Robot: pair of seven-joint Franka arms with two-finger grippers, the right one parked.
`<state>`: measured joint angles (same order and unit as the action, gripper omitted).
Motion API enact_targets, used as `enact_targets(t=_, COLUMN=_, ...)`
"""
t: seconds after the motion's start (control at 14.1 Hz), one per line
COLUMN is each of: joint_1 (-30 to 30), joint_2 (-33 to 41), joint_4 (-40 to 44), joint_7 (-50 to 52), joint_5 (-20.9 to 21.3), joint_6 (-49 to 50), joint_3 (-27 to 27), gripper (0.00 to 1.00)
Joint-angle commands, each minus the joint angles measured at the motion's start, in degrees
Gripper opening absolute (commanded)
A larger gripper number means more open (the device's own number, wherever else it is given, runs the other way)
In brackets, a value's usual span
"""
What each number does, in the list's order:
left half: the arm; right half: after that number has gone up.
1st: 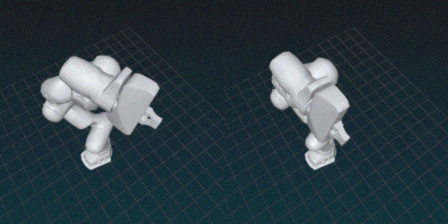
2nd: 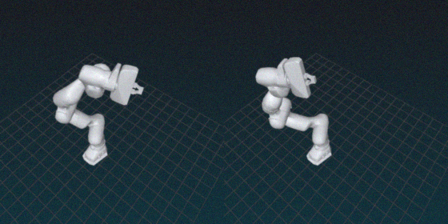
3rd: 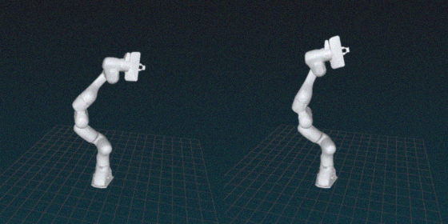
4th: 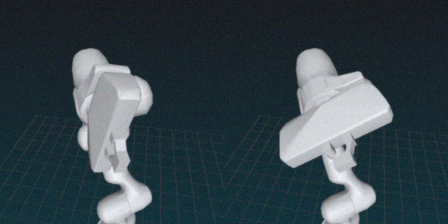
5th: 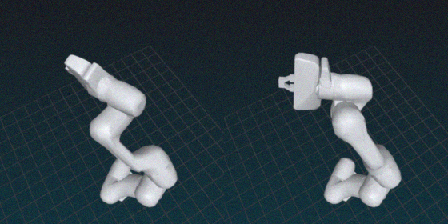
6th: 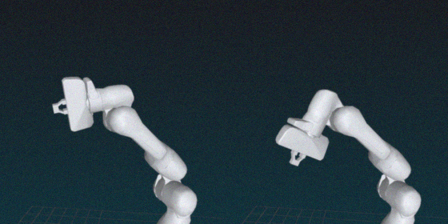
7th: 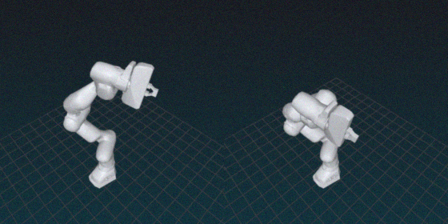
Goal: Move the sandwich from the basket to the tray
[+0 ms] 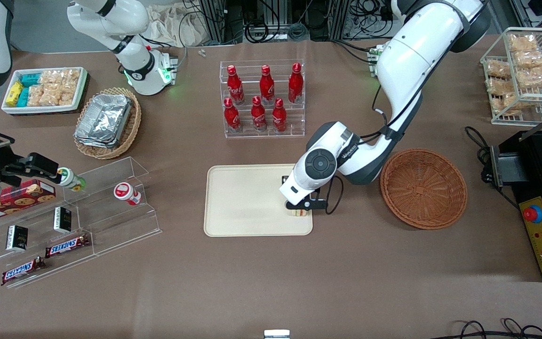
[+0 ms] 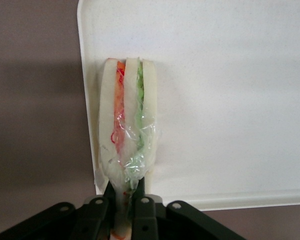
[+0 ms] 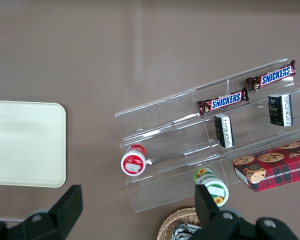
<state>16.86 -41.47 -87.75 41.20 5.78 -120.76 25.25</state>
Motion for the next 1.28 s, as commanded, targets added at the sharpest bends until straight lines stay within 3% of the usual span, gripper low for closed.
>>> enact_targets(t=0.0, joint_1=-0.3, joint_2=0.2, joint_4=1.8, joint_7=1.8, joint_5=1.1, joint_6=0.9, joint_3=0.2, gripper=1.0)
enact_targets(t=0.28, joint_1=-0.5, joint_2=7.2, joint_4=1.3, joint_7=12.0, joint_5=1.2, joint_6=6.5, joint_3=-0.1, gripper=1.0)
enact_targets(t=0.43, joint_1=-0.5, joint_2=11.3, joint_4=1.3, joint_7=11.8, joint_5=1.3, joint_6=12.2, joint_3=-2.5, gripper=1.0)
enact_targets(t=0.71, joint_1=-3.0, joint_2=17.7, joint_4=0.4, joint_7=11.4, joint_5=5.6, joint_6=19.8, joint_3=-3.2, gripper=1.0)
enact_targets(t=1.2, joint_1=-15.7, joint_2=25.6, joint_4=0.6, joint_7=-8.5, joint_5=4.5, joint_6=28.6, joint_3=-3.2, gripper=1.0)
